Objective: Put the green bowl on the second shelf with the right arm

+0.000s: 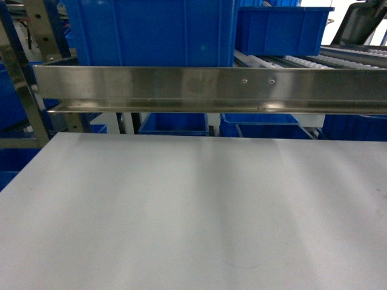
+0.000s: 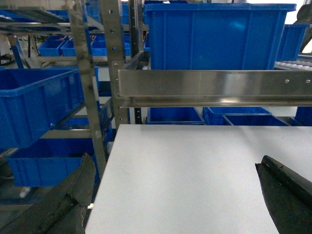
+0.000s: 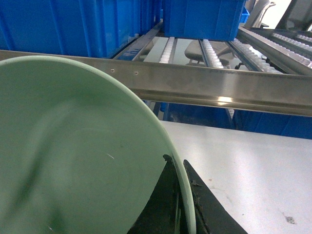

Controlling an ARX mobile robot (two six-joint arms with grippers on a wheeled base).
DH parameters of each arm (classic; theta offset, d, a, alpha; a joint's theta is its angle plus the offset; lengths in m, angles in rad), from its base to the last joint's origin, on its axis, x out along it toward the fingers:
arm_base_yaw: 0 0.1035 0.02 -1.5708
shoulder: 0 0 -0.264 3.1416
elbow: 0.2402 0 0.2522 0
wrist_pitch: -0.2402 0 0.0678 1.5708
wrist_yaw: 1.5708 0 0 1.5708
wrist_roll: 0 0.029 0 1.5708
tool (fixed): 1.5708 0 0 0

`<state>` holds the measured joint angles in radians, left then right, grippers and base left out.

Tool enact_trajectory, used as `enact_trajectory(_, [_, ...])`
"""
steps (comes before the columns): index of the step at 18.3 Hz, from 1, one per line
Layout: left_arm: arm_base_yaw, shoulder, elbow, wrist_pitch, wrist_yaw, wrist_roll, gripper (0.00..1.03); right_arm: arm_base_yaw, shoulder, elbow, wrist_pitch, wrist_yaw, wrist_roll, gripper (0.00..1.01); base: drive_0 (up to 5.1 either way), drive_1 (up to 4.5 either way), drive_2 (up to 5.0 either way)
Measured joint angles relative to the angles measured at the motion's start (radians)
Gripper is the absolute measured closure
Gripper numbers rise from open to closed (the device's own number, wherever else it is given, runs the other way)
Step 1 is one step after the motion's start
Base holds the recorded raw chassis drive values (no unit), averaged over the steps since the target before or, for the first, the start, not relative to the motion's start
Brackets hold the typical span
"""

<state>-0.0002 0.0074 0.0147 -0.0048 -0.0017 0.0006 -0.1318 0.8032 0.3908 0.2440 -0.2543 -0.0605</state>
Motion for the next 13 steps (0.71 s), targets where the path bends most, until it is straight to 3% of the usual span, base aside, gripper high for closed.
enact_trajectory(13, [0.000, 0.000, 0.000, 0.001, 0.001, 0.000, 0.05, 0.000, -0.001, 0.000, -0.001, 0.000, 0.000, 0.99, -4.9, 2.55, 2.5])
